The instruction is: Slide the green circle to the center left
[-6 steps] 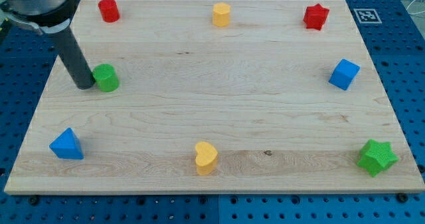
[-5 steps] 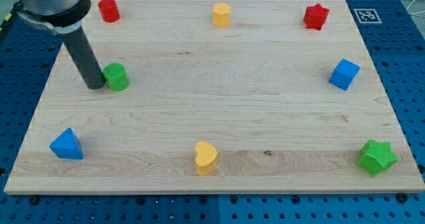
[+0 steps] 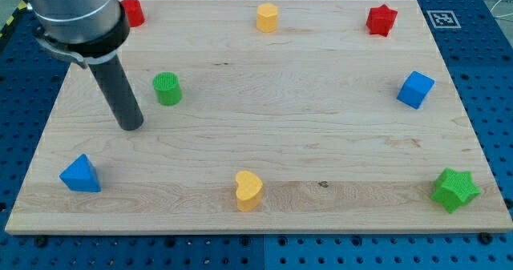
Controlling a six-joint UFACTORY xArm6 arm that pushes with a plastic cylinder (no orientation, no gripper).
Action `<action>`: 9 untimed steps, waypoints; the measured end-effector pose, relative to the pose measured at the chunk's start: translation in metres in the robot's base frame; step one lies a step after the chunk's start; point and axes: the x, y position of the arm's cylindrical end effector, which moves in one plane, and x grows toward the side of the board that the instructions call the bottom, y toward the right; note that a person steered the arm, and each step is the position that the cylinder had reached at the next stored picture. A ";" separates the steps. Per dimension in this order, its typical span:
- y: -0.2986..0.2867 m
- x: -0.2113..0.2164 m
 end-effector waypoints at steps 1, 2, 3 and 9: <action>0.032 0.000; 0.064 -0.003; 0.082 -0.020; 0.010 -0.046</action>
